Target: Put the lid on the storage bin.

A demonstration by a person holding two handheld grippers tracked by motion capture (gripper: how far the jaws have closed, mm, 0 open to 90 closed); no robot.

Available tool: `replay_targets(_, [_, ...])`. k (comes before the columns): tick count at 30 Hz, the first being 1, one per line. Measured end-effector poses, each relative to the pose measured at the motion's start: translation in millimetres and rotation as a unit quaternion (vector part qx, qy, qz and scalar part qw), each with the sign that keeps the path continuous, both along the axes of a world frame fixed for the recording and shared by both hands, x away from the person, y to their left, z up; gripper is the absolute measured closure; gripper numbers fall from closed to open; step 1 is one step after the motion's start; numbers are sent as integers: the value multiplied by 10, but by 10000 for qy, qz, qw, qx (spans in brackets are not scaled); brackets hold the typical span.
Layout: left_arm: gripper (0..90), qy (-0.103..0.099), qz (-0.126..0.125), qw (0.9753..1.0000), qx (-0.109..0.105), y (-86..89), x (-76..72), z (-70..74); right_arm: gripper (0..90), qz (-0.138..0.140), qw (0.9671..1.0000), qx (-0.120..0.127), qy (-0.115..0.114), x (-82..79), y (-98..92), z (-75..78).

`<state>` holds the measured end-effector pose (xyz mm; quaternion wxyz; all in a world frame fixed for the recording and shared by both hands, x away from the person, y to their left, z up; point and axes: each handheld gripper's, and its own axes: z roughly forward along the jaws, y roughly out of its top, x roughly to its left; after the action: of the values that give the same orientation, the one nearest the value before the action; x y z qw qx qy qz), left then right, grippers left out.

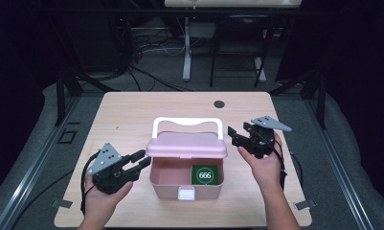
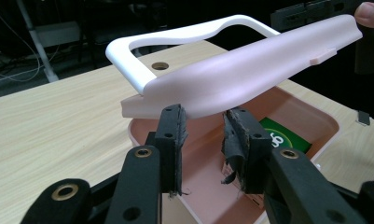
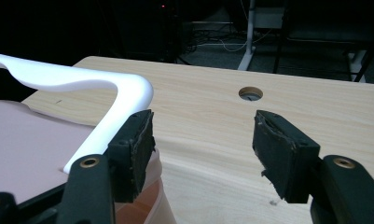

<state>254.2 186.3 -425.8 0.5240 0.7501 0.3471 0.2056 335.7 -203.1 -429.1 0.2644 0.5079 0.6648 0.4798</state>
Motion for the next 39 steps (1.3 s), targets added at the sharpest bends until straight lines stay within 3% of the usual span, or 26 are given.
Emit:
replay_targets(24, [677,112,-81,9999,-15,38,-97,-187,381,-15,10000,6,10,6,-11,-14])
replay_targets(35, [685,263,-59,9996,-98,49,-149,-338,381,-24,10000,11,20,6,-15,-19])
replay_targets(39, [692,194,19,9998,-27,31,-185,-389,381,-25,10000,14,20,7,-14,-22])
